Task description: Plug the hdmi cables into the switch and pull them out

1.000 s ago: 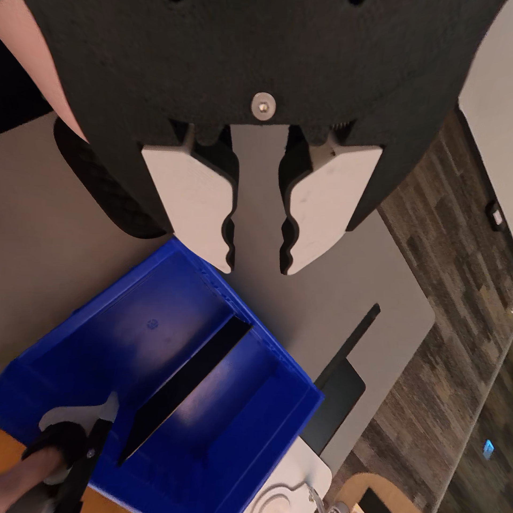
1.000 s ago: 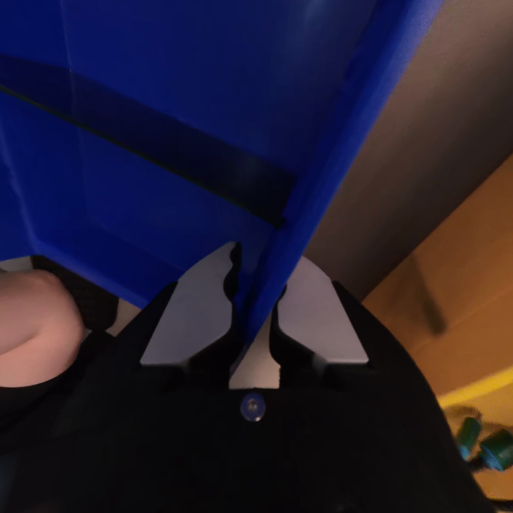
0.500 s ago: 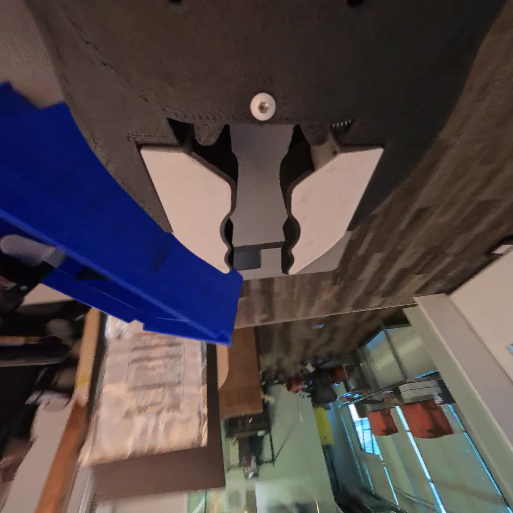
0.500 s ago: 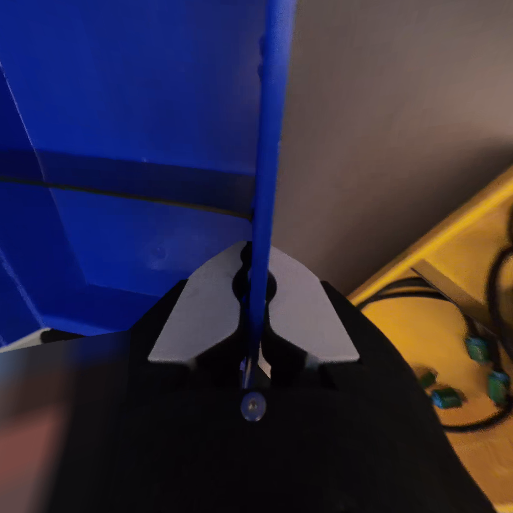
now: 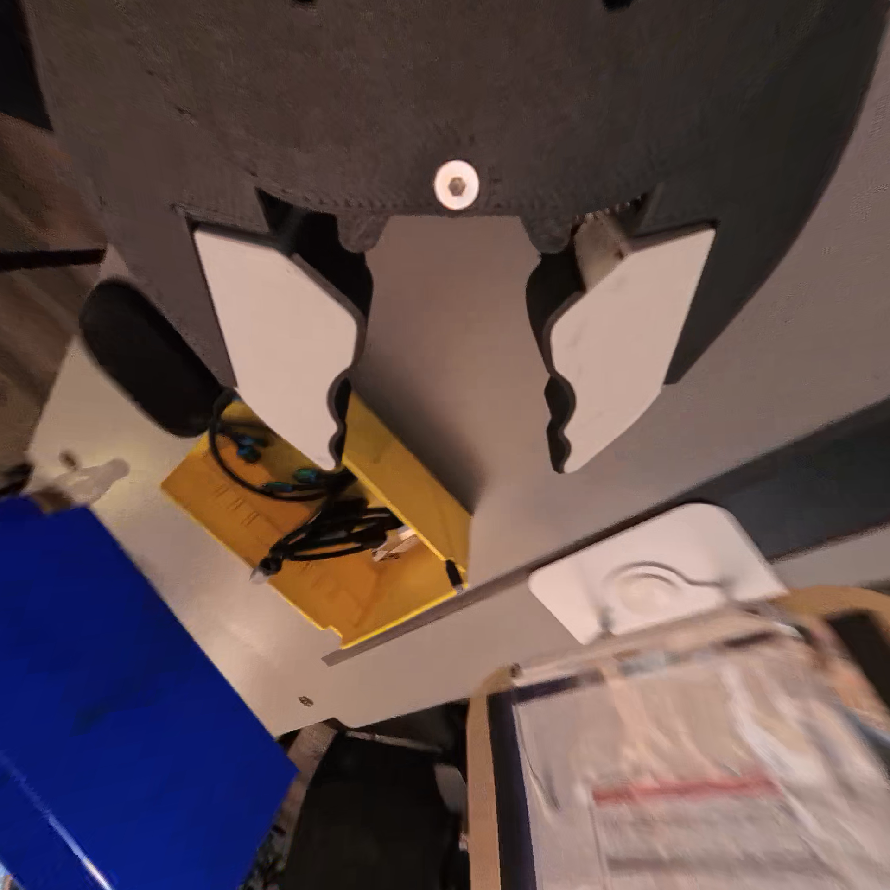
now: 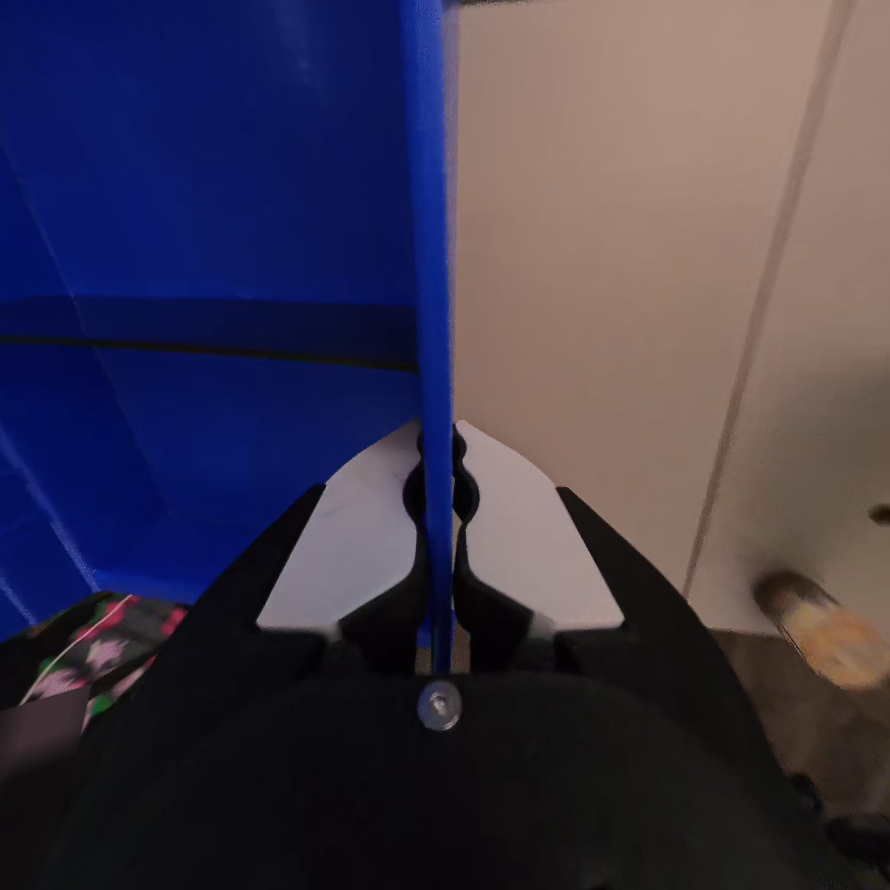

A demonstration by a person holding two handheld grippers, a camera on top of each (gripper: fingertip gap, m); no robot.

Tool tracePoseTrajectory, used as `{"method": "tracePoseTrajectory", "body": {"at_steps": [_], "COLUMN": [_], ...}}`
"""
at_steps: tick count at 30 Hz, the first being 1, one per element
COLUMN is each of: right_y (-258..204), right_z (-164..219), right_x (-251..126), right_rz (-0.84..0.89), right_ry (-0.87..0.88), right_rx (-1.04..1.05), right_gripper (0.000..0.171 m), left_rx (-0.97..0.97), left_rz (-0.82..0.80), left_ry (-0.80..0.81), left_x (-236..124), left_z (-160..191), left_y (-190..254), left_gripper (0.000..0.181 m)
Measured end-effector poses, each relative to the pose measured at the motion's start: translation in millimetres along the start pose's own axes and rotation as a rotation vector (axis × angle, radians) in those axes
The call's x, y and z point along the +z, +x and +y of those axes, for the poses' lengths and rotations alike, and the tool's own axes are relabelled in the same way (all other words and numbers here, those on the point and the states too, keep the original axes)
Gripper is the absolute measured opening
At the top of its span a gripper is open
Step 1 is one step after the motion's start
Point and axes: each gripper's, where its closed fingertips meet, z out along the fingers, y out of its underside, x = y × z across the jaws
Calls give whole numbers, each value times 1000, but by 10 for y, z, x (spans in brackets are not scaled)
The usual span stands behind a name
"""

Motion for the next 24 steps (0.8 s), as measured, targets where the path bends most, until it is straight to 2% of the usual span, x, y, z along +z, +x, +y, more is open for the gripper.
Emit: {"method": "tracePoseTrajectory", "body": {"at_steps": [3, 4, 7, 11, 13, 14, 18, 21, 24], "right_y": [720, 911, 1339, 1540, 1541, 1528, 1362, 1168, 938], "right_z": [339, 463, 796, 1053, 1083, 1077, 1003, 928, 862], "right_x": [212, 302, 574, 906, 1038, 1095, 1277, 1381, 1491], "right_rz": [99, 112, 137, 115, 104, 104, 102, 85, 59], "right_ry": [-26, -40, -77, -126, -146, -152, -173, -179, -191], "right_rx": [101, 138, 217, 255, 246, 236, 172, 127, 98], "right_gripper": [6, 6, 6, 6, 6, 6, 6, 6, 6], "left_rx": [-179, -204, -198, -129, -94, -104, -38, -6, -77], "left_rz": [241, 265, 178, 144, 131, 160, 208, 151, 121], "left_ry": [-69, -110, -207, -414, -468, -480, -545, -597, -633], "left_x": [809, 1014, 1494, 1813, 1884, 1884, 1722, 1501, 1207], "left_z": [121, 206, 470, 902, 1028, 1042, 1057, 1068, 1088], "left_y": [356, 409, 332, 363, 378, 428, 480, 204, -225], "left_gripper": [75, 72, 80, 86, 90, 84, 41, 29, 23]}}
